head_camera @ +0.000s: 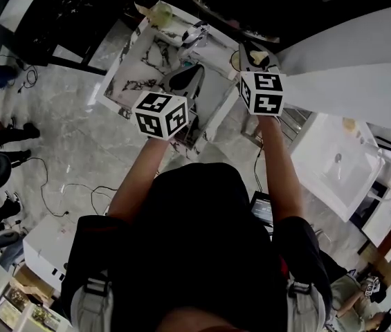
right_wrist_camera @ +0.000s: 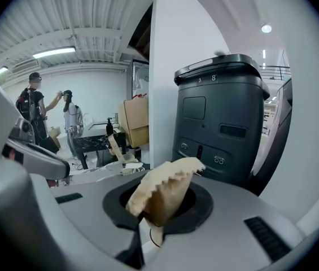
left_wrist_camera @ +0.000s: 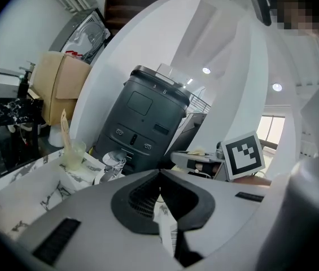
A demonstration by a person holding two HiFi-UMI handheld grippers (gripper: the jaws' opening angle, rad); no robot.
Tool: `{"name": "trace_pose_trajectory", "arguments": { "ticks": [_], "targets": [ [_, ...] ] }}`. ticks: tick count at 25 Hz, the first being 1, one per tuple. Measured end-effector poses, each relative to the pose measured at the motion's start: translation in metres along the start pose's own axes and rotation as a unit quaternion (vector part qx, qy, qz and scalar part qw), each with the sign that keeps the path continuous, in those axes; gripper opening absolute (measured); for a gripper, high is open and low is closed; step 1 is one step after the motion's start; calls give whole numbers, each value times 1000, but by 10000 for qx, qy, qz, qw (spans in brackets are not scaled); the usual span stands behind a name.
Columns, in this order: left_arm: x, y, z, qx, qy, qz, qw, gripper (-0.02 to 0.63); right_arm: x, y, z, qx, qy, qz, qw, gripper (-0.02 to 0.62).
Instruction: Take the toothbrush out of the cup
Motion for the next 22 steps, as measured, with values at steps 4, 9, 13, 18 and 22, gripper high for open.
{"name": "trace_pose_trajectory", "arguments": {
  "ticks": [4, 9, 13, 18, 22],
  "targets": [
    [3, -4, 9, -82, -85, -63, 9999, 8, 8, 3, 11, -107, -85, 52, 9999, 60],
    [9, -13, 23, -177, -181, -165, 9995, 8, 18, 6, 30, -249, -210, 41, 9995, 60],
    [9, -18, 34, -257, -220, -278, 9990, 8, 24, 14, 42, -300, -282, 7, 9992, 60],
    [6, -28, 48, -367, -265, -457, 9979, 8, 30, 23, 61, -371, -394, -24, 9985, 60],
    [5, -30, 63, -353, -329, -647, 9967, 8, 35, 31, 75, -413, -472, -59, 9980, 60]
  ]
}}
Point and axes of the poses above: the fingertips, and each gripper's own axes: z backward along the fingers, y to its left, x out of its top, the point moved 9 cm from there along z, backward along the fingers, and after that the axes turned 15 degrees about z, right-handed, at the moved point
